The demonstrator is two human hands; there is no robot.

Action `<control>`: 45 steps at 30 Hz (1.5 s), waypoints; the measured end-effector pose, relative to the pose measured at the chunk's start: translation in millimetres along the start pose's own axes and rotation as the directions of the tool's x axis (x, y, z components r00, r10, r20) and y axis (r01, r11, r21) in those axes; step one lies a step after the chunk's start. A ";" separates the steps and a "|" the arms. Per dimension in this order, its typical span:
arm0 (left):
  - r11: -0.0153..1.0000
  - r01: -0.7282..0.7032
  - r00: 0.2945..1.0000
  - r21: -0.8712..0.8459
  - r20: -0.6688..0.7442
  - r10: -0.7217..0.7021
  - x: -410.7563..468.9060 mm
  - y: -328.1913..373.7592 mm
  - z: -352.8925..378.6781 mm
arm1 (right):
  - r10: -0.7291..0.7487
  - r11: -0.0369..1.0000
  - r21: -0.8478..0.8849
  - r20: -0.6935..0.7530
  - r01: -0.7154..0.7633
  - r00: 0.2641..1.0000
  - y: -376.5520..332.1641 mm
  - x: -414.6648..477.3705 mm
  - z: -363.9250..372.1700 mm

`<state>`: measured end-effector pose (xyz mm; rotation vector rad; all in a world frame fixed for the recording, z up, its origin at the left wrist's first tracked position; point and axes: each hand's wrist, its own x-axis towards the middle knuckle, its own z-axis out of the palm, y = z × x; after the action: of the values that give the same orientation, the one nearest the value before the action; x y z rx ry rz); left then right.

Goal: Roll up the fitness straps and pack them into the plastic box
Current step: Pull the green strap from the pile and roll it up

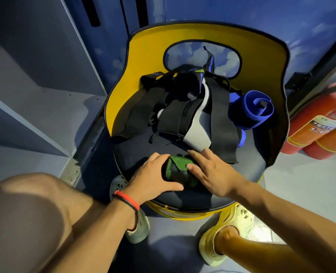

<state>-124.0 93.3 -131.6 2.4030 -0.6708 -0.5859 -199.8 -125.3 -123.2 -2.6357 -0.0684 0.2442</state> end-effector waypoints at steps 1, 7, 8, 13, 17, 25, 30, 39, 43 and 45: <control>1.000 0.025 1.000 0.005 0.000 -0.025 1.1 -0.7 -0.5 | -0.058 0.998 0.002 -0.075 0.059 0.995 0.4 -0.1 0.8; 0.996 -0.084 0.996 -0.012 -0.039 0.083 -2.8 2.9 0.1 | -0.162 0.987 0.001 -0.125 0.164 0.979 5.3 3.1 0.7; 0.987 -0.156 0.987 0.025 -0.039 0.157 -2.7 5.1 1.1 | -0.139 0.990 0.014 -0.119 0.142 0.983 5.1 3.1 2.5; 0.983 -0.170 0.984 0.070 -0.045 0.173 0.3 10.0 7.7 | 0.048 0.946 0.323 -0.028 -0.037 0.998 -1.8 4.2 -0.2; 0.954 -0.040 0.999 -0.298 0.007 0.044 -0.3 16.8 1.9 | 0.053 0.820 0.560 0.136 -0.121 0.989 0.8 0.9 -25.1; 0.862 -0.075 0.997 -0.501 -0.008 0.082 25.2 53.9 -6.3 | 0.038 0.770 0.637 0.027 -0.047 0.999 2.9 1.4 -71.1; 0.788 -0.204 0.979 -0.581 -0.109 0.173 55.6 94.0 -2.6 | 0.229 0.758 0.644 -0.108 -0.107 0.967 20.0 -2.5 -100.4; 0.912 -0.393 0.878 0.118 -0.245 0.410 102.8 147.0 30.9 | 0.358 0.933 0.142 -0.409 -0.330 0.839 73.0 -33.4 -144.9; 0.659 -0.483 0.863 0.577 0.184 0.471 113.9 144.0 49.1 | 0.400 0.848 -0.239 -0.294 -0.472 0.868 101.6 -44.8 -144.7; 0.608 -0.493 0.863 0.622 0.258 0.435 119.5 138.4 53.9 | 0.358 0.855 -0.274 -0.302 -0.440 0.883 106.3 -44.2 -139.7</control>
<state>-105.0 -95.7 -115.3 2.6538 -1.7423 -0.2182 -217.0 -288.2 -45.9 -2.9769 0.5838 0.0481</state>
